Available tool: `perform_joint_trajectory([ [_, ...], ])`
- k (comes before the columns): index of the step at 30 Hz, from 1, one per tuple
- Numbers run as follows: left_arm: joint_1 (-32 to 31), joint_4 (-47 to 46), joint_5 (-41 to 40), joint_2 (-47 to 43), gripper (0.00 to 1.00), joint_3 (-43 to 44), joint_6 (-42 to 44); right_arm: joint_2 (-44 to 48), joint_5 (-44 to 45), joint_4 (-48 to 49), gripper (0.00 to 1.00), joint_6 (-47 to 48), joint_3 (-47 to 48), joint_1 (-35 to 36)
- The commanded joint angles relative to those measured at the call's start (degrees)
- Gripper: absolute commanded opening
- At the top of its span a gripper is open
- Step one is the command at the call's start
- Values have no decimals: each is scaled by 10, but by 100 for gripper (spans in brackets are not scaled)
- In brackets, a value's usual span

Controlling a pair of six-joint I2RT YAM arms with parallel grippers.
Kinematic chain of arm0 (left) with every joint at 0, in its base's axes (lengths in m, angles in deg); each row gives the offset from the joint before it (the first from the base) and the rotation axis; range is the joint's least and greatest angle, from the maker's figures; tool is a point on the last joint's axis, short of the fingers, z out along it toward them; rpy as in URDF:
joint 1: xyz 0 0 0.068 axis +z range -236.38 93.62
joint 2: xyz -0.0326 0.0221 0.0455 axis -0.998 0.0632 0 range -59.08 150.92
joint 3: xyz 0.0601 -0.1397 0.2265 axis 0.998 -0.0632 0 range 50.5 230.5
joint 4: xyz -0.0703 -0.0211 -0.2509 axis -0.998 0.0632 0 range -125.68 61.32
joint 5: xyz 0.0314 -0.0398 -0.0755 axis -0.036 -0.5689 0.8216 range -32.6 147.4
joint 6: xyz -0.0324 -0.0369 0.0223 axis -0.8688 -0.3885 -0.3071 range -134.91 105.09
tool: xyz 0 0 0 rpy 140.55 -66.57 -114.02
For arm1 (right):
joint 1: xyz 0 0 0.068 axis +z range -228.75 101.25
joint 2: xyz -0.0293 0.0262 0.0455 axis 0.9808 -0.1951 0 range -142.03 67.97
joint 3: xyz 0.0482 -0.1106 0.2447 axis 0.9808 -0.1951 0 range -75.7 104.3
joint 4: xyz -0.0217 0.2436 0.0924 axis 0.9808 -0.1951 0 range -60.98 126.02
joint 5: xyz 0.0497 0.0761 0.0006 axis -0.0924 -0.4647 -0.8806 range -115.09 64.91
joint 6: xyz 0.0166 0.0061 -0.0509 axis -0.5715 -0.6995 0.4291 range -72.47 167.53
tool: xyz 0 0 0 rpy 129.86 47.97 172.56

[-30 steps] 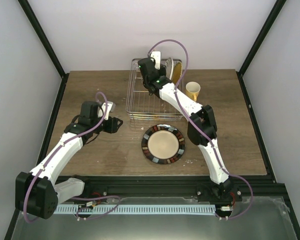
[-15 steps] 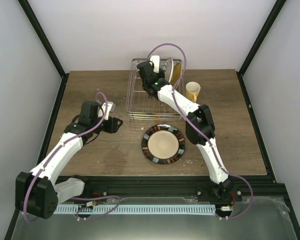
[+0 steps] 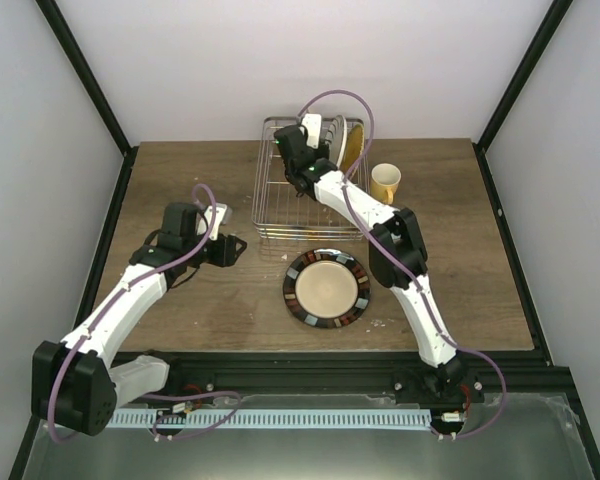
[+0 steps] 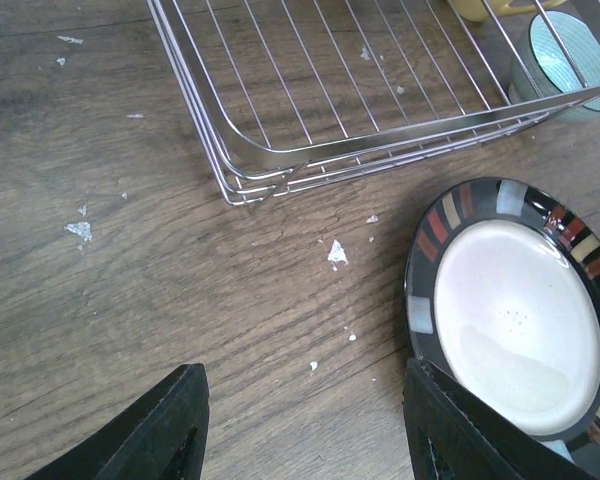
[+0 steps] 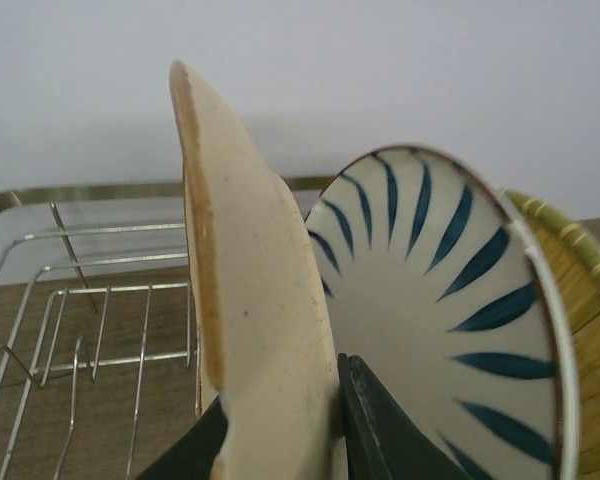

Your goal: Load the mixed dishes into the dish rack

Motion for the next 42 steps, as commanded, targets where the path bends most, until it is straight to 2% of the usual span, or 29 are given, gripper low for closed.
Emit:
perform_joint_trajectory([
  [1, -4, -7, 13, 3, 55, -6, 8, -41, -51, -5, 2, -35, 21, 7],
  [11, -4, -8, 16, 4, 55, -7, 9, -73, -62, -23, 6, -40, 24, 7],
  [13, -3, -8, 15, 4, 55, -7, 10, -67, -57, -27, 14, -37, 23, 7],
  [16, -3, -8, 15, 6, 55, -7, 11, -54, -50, -38, 36, -34, 17, 8],
  [19, -3, -9, 15, 9, 55, -8, 12, -21, -43, -42, 52, -29, -4, 8],
  [25, -3, -7, 14, 19, 55, -4, 15, 45, -27, -61, 69, -21, -35, 14],
  [29, -3, -6, 15, 23, 55, -3, 16, 90, -17, -76, 75, -25, -53, 19],
  [35, -3, -8, 18, 35, 55, -4, 19, 197, -34, -116, 76, -39, -85, 23],
  [42, -4, 36, 82, 112, 62, 37, 30, 434, -183, -118, 76, -38, -324, 23],
])
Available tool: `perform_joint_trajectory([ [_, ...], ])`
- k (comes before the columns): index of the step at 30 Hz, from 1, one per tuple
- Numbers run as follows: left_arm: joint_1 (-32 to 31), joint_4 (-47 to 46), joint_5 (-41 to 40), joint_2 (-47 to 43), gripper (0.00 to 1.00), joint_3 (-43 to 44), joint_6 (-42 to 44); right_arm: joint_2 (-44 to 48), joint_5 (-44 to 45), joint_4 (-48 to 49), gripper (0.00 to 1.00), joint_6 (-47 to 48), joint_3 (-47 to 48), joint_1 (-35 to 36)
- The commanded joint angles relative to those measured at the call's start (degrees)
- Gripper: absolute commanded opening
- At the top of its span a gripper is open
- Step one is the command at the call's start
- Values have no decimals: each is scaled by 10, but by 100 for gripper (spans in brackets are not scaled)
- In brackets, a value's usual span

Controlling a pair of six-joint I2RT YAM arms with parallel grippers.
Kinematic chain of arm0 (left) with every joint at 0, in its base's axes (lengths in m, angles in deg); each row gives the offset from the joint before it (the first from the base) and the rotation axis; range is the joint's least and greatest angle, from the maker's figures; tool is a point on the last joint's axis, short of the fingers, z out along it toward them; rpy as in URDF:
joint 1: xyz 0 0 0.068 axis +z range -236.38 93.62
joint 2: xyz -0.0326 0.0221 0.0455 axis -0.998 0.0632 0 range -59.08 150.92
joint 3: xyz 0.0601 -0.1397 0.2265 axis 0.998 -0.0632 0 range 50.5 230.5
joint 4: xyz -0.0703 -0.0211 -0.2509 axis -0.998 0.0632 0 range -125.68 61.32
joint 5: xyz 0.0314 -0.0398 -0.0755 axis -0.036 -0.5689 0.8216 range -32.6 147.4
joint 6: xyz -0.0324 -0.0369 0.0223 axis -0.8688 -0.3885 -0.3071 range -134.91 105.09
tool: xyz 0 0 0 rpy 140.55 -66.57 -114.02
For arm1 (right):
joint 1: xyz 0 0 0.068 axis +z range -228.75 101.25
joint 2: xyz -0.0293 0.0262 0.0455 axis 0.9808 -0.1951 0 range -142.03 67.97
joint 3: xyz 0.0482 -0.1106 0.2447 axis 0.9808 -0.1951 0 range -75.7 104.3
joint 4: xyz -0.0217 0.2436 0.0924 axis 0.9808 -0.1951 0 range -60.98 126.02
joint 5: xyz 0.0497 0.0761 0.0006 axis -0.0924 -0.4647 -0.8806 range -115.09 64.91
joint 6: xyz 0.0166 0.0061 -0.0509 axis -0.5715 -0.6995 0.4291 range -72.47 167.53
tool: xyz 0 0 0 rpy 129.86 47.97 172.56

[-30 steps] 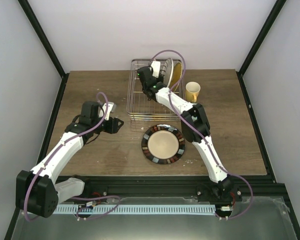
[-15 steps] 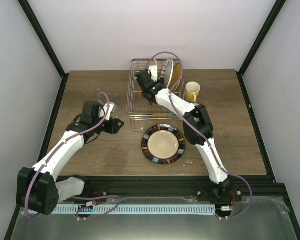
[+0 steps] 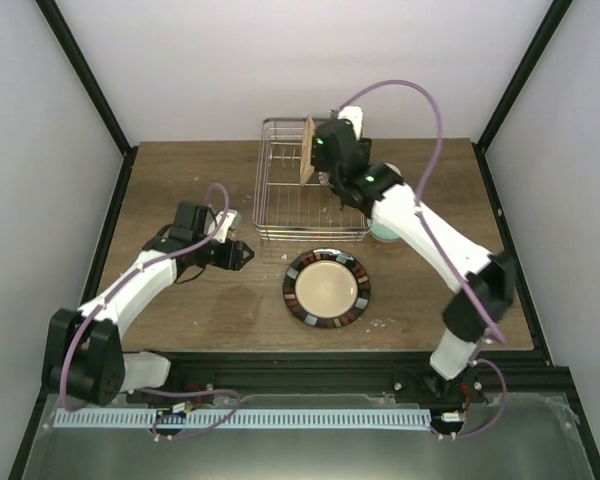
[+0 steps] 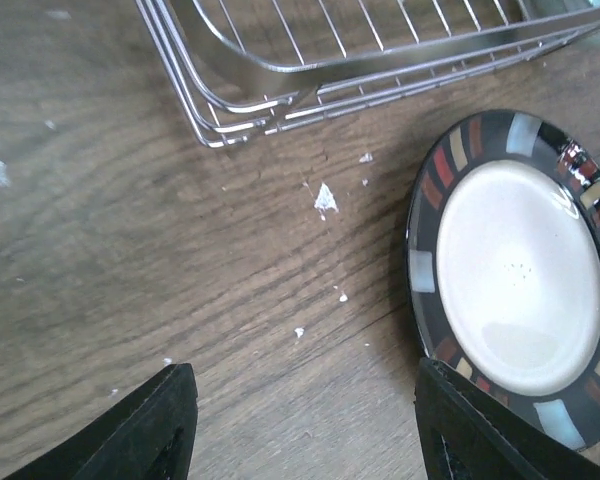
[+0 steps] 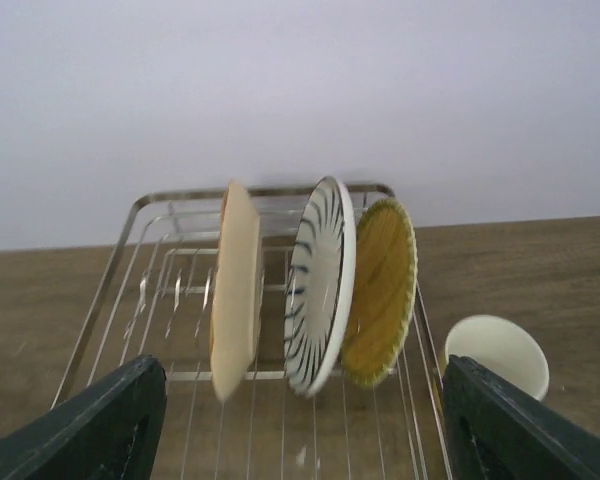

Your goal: Load the mixed dishes into the dish rack

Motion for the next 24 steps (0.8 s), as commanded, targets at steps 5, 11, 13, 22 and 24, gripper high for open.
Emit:
perform_joint_trajectory([
  [5, -13, 62, 69, 96, 62, 70, 12, 227, -187, -106, 77, -23, -194, 8],
  [11, -42, 98, 101, 165, 62, 107, 22, 320, -250, -200, 78, -70, -289, 8],
  [13, -54, 115, 114, 192, 61, 119, 27, 361, -264, -212, 78, -100, -326, 8],
  [22, -97, 124, 66, 233, 59, 118, 30, 440, -319, -258, 81, -206, -463, 7],
  [24, -97, 123, 52, 236, 59, 120, 29, 440, -341, -253, 83, -221, -486, 7],
])
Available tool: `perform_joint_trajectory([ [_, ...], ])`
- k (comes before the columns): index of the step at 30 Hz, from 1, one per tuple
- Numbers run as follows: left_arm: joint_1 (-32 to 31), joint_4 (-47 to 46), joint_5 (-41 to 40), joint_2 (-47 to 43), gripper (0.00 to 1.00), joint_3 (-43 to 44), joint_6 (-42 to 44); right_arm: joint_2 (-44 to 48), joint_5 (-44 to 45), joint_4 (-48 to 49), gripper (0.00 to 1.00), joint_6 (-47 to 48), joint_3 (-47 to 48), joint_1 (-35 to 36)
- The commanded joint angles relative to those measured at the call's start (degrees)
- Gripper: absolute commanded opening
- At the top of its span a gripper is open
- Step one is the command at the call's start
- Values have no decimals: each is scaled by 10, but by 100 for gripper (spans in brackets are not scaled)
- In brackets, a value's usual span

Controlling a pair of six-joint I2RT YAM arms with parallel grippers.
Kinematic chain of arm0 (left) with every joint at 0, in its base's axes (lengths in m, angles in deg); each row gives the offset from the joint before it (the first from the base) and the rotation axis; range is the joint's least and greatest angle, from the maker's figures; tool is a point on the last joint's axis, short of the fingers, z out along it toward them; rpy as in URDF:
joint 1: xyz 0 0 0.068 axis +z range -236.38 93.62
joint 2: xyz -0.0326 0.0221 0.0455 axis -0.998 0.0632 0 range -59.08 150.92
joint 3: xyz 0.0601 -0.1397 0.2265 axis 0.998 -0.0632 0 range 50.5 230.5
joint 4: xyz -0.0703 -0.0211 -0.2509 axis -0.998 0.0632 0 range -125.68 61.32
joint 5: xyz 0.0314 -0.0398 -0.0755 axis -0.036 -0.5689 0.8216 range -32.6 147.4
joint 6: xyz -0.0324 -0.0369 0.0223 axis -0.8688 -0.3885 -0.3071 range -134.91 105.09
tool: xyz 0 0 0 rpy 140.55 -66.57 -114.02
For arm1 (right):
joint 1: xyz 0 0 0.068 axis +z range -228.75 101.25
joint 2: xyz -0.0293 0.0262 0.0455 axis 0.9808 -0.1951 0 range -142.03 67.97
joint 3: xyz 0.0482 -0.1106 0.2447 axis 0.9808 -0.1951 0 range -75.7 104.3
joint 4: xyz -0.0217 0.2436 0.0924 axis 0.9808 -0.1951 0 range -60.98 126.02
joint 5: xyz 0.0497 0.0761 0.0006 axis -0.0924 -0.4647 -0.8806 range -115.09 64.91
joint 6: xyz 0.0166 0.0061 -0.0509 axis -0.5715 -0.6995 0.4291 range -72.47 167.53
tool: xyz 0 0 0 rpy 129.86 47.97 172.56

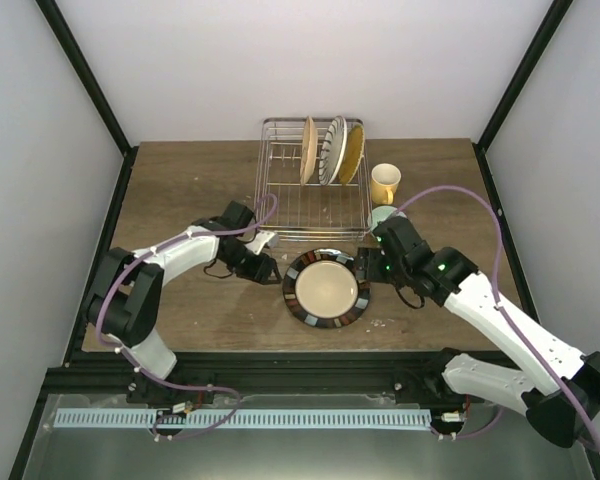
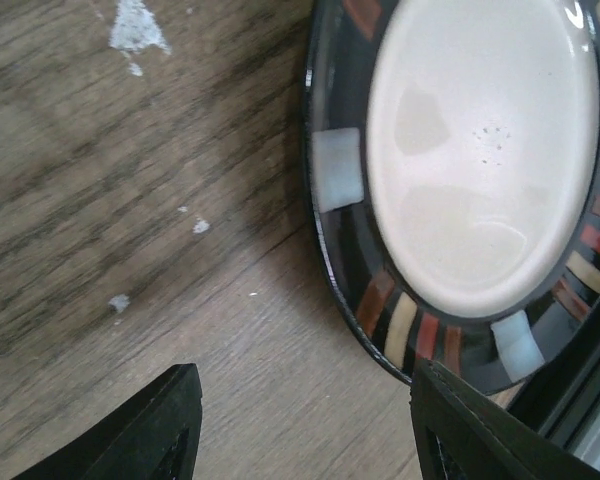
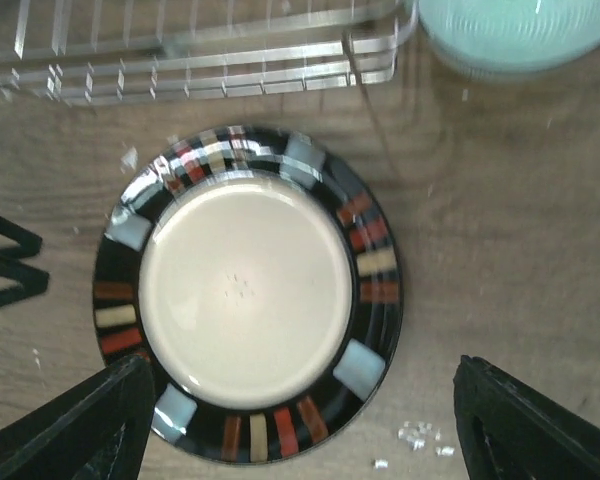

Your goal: Load the mixed dishes into the dish rack

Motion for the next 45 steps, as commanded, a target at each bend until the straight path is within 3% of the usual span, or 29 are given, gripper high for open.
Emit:
perform_joint_trajectory([
  [1, 2, 4, -30, 7, 59, 7, 4, 0, -60, -11, 83, -63, -43, 4],
  [13, 0, -27, 24, 73, 59, 37, -1, -33, -117, 23, 87, -91, -114, -35],
  [21, -13, -21, 54, 113, 59, 74, 6, -57, -183, 109, 87, -48, -192, -105],
  [28, -15, -13, 58, 121, 59, 81, 12, -134, -233, 170, 87, 17, -169, -126],
  [45, -15, -9, 42, 142, 58, 84, 13, -212, -227, 303, 85, 60, -216, -149],
])
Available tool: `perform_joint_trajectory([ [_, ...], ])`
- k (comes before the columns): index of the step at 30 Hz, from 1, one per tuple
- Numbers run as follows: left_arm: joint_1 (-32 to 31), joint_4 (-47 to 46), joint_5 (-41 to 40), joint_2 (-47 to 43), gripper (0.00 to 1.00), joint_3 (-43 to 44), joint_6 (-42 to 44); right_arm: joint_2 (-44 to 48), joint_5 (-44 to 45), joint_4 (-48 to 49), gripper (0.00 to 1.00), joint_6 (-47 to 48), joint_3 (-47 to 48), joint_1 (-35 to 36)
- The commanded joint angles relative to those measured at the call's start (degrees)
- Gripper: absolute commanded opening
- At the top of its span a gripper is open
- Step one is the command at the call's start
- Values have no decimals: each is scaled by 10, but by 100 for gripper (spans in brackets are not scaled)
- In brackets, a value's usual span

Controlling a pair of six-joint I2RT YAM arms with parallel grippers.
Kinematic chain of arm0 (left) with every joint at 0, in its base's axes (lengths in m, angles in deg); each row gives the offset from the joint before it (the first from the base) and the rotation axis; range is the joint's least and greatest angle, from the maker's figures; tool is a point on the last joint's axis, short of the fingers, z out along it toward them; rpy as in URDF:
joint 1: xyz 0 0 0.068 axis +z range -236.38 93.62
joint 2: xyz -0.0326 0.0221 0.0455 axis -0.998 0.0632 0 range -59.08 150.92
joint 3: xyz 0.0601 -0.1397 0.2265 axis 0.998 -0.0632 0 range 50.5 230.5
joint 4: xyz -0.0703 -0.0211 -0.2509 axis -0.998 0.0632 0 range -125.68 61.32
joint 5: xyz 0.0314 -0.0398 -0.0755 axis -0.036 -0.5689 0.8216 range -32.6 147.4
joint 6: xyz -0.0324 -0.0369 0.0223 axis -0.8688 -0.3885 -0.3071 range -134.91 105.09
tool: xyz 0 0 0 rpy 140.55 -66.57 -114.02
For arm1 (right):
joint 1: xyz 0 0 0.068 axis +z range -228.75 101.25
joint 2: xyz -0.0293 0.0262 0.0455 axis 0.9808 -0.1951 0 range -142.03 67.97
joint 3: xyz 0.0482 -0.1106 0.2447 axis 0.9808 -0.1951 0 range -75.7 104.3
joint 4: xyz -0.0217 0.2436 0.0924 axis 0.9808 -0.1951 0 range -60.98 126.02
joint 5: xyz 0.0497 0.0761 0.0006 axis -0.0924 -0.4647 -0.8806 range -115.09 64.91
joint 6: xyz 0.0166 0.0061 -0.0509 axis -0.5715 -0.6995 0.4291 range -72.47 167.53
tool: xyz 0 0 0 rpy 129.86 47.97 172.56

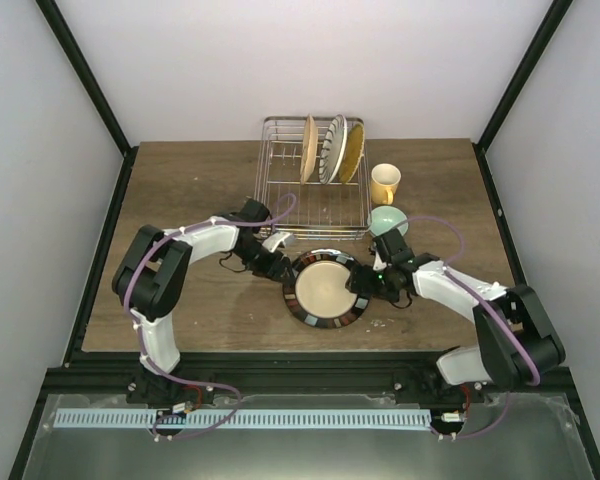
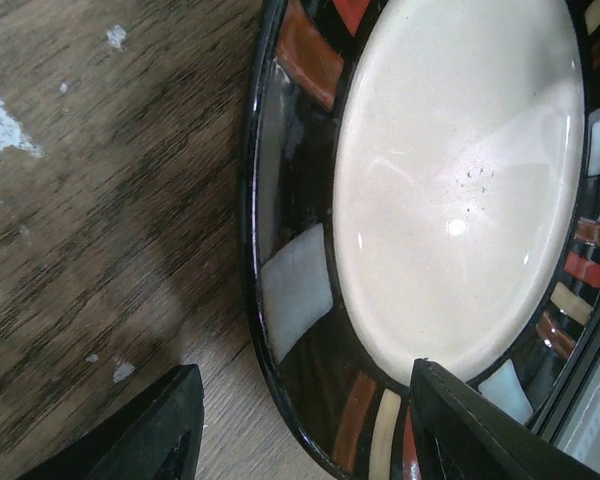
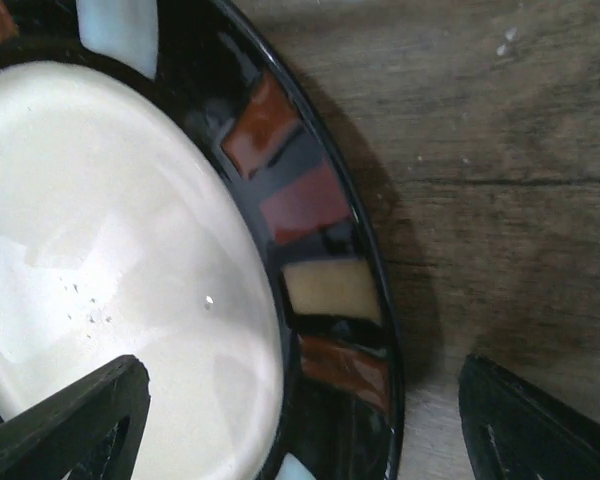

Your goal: Load the mixed dishes into the dish rack

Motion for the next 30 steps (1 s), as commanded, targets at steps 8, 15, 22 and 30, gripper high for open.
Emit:
perform_joint_trajectory([
  [8, -40, -16, -16, 32, 55, 10, -16, -36, -26, 67, 46, 68, -8, -6],
  [15, -92, -6, 3, 60, 46, 33, -10, -18, -63, 36, 15, 113, -7, -6],
  [22, -106, -21, 34, 52, 22, 16, -23, 7, -92, 26, 11, 132, -16, -6],
  [30, -106, -26, 51, 9, 0, -3, -40, -15, -127, 34, 11, 157, -7, -6],
])
